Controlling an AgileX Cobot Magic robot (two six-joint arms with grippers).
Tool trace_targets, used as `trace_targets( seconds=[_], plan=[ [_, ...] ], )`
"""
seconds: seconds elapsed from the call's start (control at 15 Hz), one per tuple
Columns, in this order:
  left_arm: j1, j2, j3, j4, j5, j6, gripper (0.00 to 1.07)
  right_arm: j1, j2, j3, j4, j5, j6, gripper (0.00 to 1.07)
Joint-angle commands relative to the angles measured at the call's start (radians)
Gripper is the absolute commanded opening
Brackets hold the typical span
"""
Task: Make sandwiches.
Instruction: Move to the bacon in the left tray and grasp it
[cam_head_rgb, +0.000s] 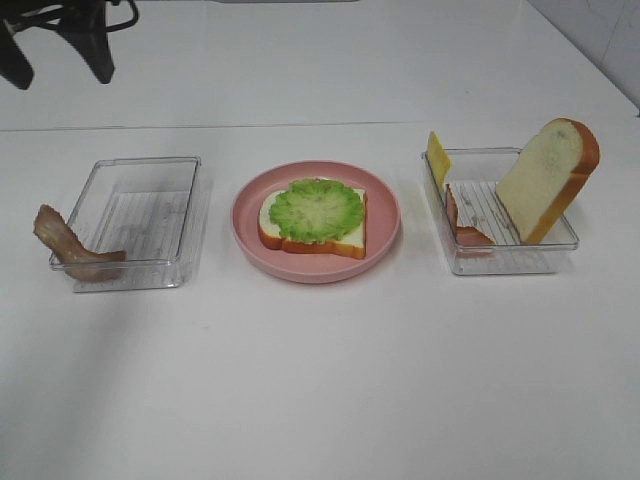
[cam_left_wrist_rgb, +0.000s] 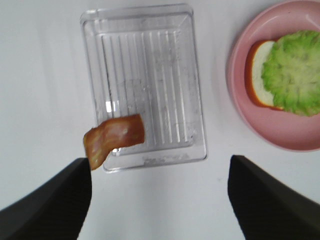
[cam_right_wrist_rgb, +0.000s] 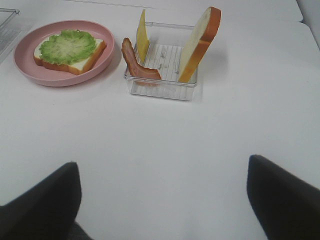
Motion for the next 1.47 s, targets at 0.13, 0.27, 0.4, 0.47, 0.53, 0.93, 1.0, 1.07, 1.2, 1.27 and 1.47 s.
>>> trace_targets(
  seconds=[0.13,0.27,0.4,0.47,0.53,0.93,1.0,1.07,1.2,1.27,1.47],
  plan=[
    [0.048,-0.129,0.191,0.039,0.073,-0.03,0.72,-0.001,-0.009,0.001,-0.004,-0.009,-0.004,0.85],
    [0.065,-0.163,0.265,0.074,0.073,-0.049,0.72,-0.001,-0.009,0.001,-0.004,-0.009,-0.004,0.85],
    [0.07,-0.166,0.376,0.139,0.035,-0.091,0.72,-0.001,-0.009,0.001,-0.004,-0.009,-0.004,0.85],
    [0.07,-0.157,0.388,0.139,-0.008,-0.104,0.72,-0.001,-0.009,0.001,-0.004,-0.009,-0.004,0.85],
    [0.07,-0.136,0.388,0.129,-0.036,-0.11,0.72,-0.001,-0.009,0.001,-0.004,-0.009,-0.004,0.85],
    [0.07,0.019,0.387,0.123,-0.195,-0.113,0.72,-0.001,-0.009,0.001,-0.004,-0.009,-0.004,0.85],
    [0.07,0.046,0.387,0.123,-0.219,-0.113,0.72,-0.001,-0.009,0.001,-0.004,-0.009,-0.004,0.85],
    [0.07,0.088,0.387,0.123,-0.262,-0.113,0.72,-0.001,-0.009,0.001,-0.004,-0.009,-0.004,0.85],
    [0.07,0.133,0.387,0.101,-0.315,-0.113,0.72,-0.001,-0.009,0.001,-0.004,-0.009,-0.004,0.85],
    [0.07,0.148,0.387,0.084,-0.336,-0.112,0.69,-0.001,-0.009,0.001,-0.004,-0.009,-0.004,0.85],
    [0.07,0.173,0.387,0.063,-0.386,-0.111,0.6,-0.001,-0.009,0.001,-0.004,-0.009,-0.004,0.85]
  ],
)
